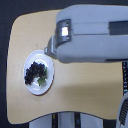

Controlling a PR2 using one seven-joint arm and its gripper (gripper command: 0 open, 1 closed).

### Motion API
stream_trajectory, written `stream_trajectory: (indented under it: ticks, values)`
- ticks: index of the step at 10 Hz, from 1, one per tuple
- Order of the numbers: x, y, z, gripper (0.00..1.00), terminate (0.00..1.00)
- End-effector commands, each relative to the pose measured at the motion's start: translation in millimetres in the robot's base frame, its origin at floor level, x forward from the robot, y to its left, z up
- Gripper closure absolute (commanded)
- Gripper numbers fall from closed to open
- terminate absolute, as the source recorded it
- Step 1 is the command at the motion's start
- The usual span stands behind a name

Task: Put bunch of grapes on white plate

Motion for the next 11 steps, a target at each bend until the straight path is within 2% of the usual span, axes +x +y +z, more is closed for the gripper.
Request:
stream_trajectory:
  ticks: [1,3,7,10,11]
  values:
    - [-2.2,-131.7,6.8,0.00,0.00]
    - [12.4,-169.3,4.6,0.00,0.00]
    - [48.4,-195.3,-1.4,0.00,0.00]
    - [47.6,-194.2,-13.6,0.00,0.00]
    - [39.6,-192.1,-25.2,0.00,1.00]
